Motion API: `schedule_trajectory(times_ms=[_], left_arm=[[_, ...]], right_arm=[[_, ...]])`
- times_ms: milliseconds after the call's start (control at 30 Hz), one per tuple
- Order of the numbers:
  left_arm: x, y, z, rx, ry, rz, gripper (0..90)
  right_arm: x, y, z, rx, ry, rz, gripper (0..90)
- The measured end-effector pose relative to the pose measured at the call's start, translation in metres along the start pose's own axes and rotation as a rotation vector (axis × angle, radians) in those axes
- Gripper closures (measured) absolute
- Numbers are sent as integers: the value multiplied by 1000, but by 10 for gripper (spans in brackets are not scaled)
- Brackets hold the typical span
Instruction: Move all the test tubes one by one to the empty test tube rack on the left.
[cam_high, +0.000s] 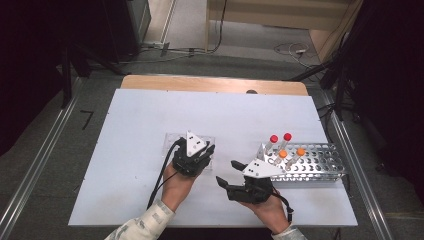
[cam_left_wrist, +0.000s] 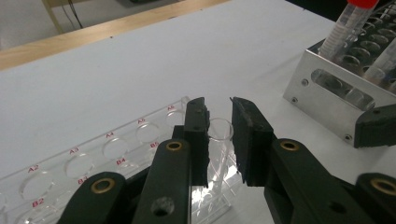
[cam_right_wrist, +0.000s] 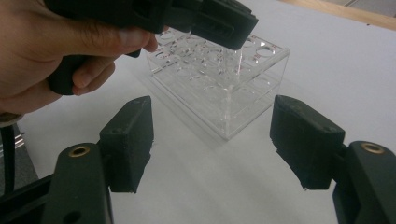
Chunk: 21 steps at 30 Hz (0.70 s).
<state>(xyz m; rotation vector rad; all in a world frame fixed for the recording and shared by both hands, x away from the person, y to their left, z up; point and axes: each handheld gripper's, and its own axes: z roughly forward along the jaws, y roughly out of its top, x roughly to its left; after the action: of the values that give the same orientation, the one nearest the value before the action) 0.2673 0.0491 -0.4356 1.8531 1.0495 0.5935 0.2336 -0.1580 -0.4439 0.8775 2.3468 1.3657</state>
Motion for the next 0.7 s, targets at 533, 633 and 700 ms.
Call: schedule_trajectory(times_ms=[533,633,700], left_arm=[[12,8,-27,-16,5,-92,275],[21,5,-36,-13,29,-118,220],[28,1,-41,-18,40,-133,220]], right_arm=[[-3,-2,-16,-16,-11,7,287],[-6,-5,-27,-29,-24,14,287],[-8,-6,-35,-36,-36,21,287]])
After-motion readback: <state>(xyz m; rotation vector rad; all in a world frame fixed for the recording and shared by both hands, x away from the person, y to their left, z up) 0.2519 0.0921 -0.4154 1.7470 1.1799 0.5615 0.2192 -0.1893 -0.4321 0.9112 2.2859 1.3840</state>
